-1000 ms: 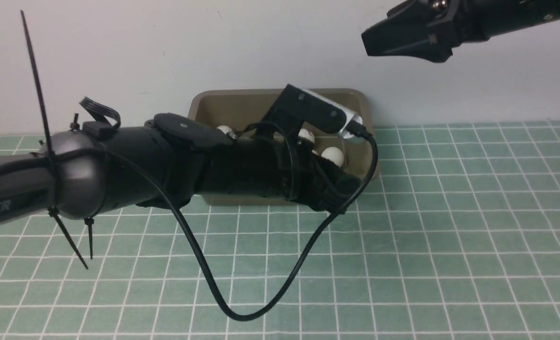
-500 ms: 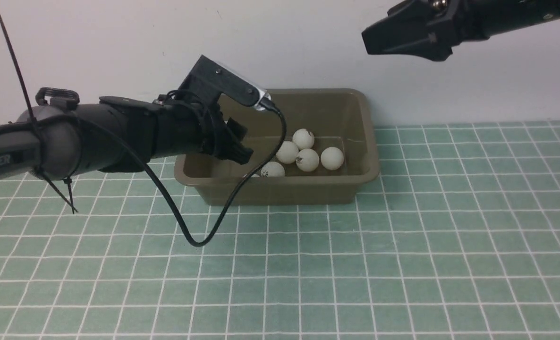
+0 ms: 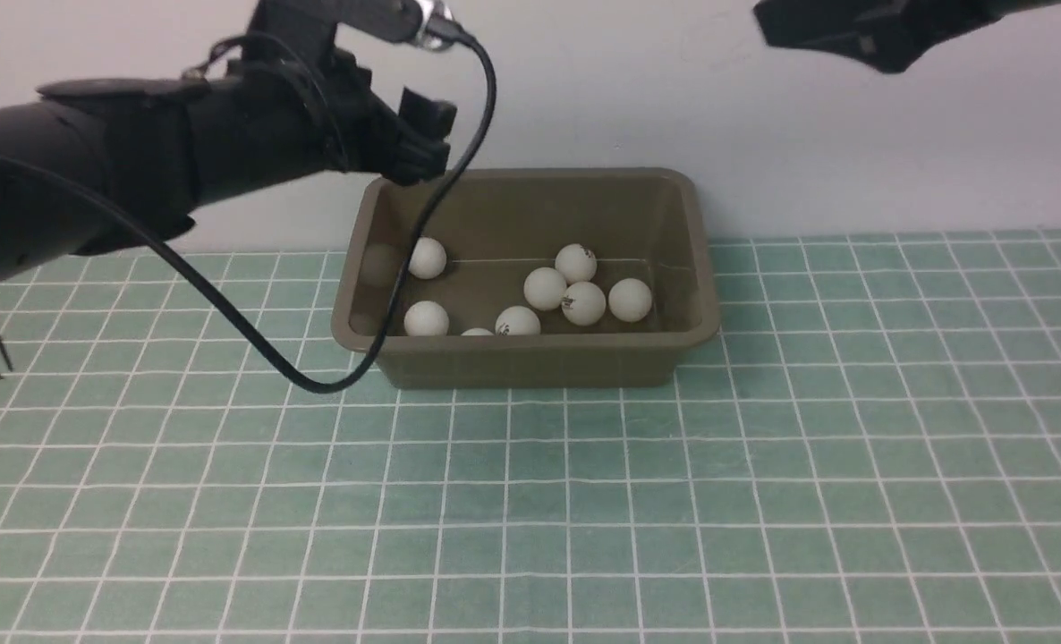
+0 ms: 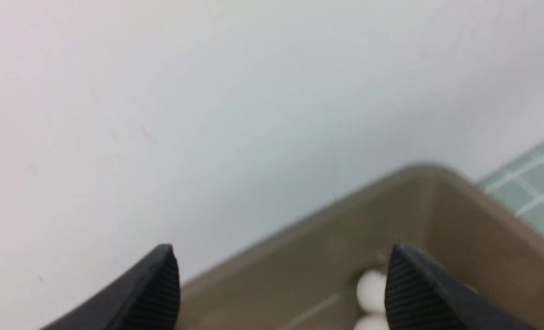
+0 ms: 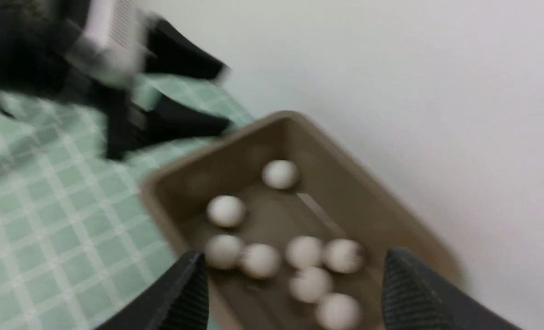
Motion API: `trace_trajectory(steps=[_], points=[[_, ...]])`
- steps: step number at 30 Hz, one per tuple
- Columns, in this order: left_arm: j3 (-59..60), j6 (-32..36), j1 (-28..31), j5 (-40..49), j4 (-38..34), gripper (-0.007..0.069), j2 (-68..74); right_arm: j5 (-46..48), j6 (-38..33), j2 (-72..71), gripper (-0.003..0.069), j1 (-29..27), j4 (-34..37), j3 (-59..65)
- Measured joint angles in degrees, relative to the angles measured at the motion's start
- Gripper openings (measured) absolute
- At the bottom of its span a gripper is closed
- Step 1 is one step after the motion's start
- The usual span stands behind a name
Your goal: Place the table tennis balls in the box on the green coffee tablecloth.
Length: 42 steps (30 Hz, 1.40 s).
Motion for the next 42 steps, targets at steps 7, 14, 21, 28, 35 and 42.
trace_trajectory(steps=[7, 14, 21, 28, 35, 42], points=[[0.0, 0.0, 0.0, 0.5, -0.4, 0.0542, -4.2, -0.7, 10.8, -10.7, 0.0461, 0.0, -13.8, 0.4], [0.0, 0.0, 0.0, 1.0, -0.6, 0.0542, -4.2, -4.5, 18.5, -30.6, 0.0461, 0.0, -18.8, 18.0], [0.0, 0.0, 0.0, 2.3, -1.6, 0.0542, -4.2, -15.8, 29.0, -47.1, 0.0461, 0.0, -32.5, 44.0], [0.0, 0.0, 0.0, 5.1, -1.8, 0.0542, -4.2, -21.4, 36.6, -55.7, 0.0435, 0.0, -33.2, 57.0], [0.0, 0.0, 0.0, 5.5, -1.8, 0.0542, -4.2, -30.3, 37.0, -56.7, 0.0377, 0.0, -25.7, 68.0], [0.0, 0.0, -0.3, 6.4, -1.8, 0.0542, -4.2, -46.2, 37.0, -56.7, 0.0330, 0.0, -21.0, 77.8]])
